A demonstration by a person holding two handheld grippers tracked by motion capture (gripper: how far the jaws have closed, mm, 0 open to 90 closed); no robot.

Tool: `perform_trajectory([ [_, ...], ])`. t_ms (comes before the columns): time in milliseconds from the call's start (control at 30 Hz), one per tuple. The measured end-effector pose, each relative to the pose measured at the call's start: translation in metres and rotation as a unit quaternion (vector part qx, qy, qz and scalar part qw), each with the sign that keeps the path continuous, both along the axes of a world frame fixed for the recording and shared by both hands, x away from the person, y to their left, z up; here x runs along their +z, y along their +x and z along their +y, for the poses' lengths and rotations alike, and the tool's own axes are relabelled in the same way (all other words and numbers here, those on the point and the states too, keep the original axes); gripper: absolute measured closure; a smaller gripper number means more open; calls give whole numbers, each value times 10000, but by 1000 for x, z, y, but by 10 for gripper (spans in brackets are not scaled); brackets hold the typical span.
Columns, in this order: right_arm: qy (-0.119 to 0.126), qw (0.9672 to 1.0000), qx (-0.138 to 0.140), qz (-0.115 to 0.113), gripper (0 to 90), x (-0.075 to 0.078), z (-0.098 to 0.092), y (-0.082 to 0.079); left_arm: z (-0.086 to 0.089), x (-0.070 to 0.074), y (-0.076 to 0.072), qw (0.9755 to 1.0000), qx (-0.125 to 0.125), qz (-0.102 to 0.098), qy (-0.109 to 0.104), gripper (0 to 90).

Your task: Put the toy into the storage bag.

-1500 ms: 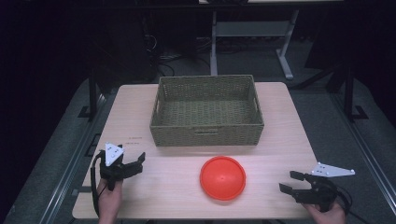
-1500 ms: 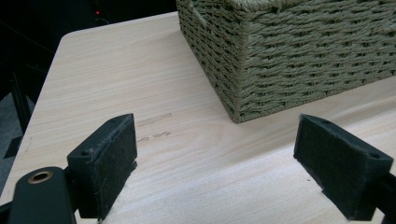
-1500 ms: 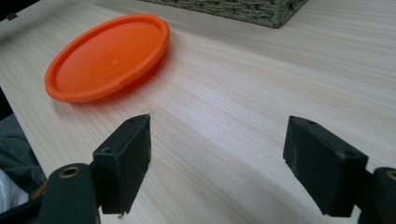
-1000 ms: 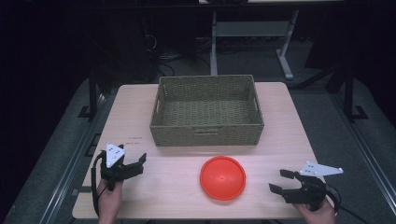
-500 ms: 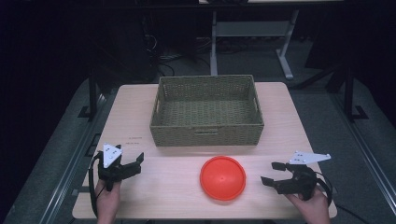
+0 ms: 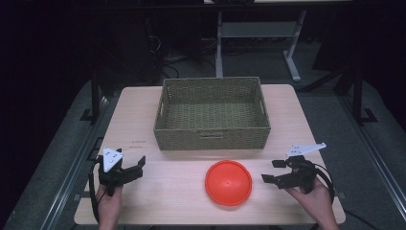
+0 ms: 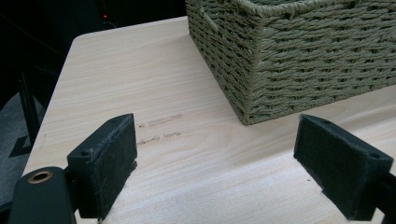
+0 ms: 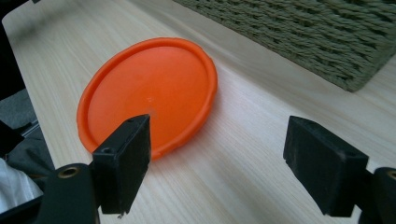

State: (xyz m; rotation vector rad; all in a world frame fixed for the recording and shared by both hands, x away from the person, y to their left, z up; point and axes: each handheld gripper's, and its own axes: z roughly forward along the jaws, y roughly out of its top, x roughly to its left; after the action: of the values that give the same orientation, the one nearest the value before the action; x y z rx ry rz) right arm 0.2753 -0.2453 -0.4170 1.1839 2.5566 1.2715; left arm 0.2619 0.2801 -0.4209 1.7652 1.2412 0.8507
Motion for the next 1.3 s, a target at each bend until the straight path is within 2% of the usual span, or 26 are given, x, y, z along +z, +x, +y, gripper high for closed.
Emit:
perform_trajectory([
  [267, -242, 9993, 272, 105, 228, 4, 20, 11, -1, 0, 0, 10000, -36, -5, 4, 128],
  [400, -252, 9990, 323, 170, 233, 5, 26, 16, -1, 0, 0, 10000, -42, -1, 7, 128],
  [500, -312, 9983, 411, 258, 237, 6, 33, 20, -1, 0, 0, 10000, -42, 5, 20, 128],
  [533, -407, 9978, 449, 280, 237, 8, 38, 22, -1, 0, -1, 10000, -39, -14, 12, 128],
  [633, -419, 9974, 503, 305, 248, 8, 43, 25, -2, 0, 0, 10000, -50, -12, 19, 128],
  [767, -548, 9959, 556, 447, 250, 3, 51, 31, -3, 0, 0, 9999, -92, -16, 69, 128],
  [1033, -698, 9942, 629, 525, 271, -5, 61, 39, -3, 0, 0, 9999, -88, -17, 62, 128],
  [1167, -788, 9926, 669, 635, 276, -9, 65, 42, -4, 0, -1, 9999, -107, -22, 65, 128],
  [1300, -846, 9915, 704, 699, 311, -14, 68, 45, -3, 0, 0, 9999, -97, -15, 60, 128],
])
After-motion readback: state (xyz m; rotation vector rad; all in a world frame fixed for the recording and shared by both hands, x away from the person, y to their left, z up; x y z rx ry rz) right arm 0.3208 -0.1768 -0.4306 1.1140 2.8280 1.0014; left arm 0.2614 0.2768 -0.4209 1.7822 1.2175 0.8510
